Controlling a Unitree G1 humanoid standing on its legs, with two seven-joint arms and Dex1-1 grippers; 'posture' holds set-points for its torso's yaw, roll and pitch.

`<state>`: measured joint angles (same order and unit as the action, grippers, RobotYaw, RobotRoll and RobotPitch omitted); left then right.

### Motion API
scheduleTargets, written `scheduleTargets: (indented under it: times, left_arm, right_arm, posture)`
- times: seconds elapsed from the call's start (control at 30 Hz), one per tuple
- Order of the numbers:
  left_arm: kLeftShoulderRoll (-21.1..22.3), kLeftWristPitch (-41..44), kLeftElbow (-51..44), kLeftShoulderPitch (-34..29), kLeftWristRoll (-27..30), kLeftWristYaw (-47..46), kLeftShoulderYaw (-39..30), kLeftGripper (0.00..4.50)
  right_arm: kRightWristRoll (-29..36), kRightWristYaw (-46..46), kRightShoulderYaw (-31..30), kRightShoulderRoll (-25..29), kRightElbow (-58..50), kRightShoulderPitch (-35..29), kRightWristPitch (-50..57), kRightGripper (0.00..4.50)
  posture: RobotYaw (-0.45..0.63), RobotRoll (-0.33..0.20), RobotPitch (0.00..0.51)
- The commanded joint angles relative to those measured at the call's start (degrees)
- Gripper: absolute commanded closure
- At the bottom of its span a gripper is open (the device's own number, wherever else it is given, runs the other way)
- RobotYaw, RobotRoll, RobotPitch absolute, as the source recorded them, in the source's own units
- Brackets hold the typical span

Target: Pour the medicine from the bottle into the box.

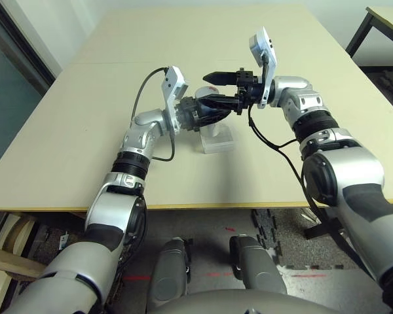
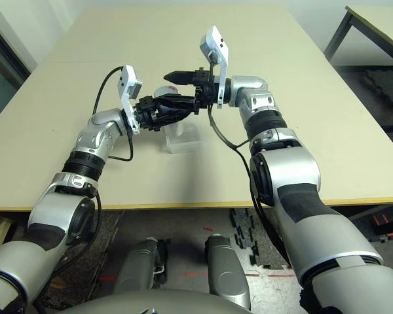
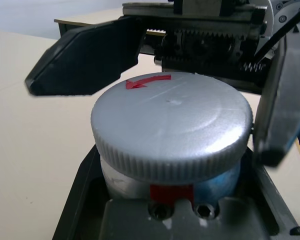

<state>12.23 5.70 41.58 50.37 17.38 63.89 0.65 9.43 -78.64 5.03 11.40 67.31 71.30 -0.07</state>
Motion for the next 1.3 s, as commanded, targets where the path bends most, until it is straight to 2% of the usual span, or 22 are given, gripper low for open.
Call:
scheduleTargets:
  times: [0.03, 0.67, 1.3]
  left_arm:
    - [-0.17, -0.29, 0.51, 0.68, -0.62, 0.40, 0.29, 1.78]
    - [-0.20, 0.12, -0.43, 0.22, -0.22, 0.78, 0.24, 1.78]
    - [0.19, 0.31, -0.42, 0.33, -0.03, 0.55, 0.06, 1.78]
  right_arm:
    - [-0.73, 0.08, -0.71, -0.62, 0.75, 0.97, -0.61, 0.00]
    - [-2.04, 3.85, -0.18, 0.27, 2.47, 0.51, -1.60, 0.00]
    - [-1.94, 3.22, 0.84, 6.52, 3.32, -0.95, -0.92, 0.00]
  posture:
    - [-0.18, 0.000, 0.085]
    - [-0.18, 0.000, 0.086]
    - [-0.18, 0.000, 0.082]
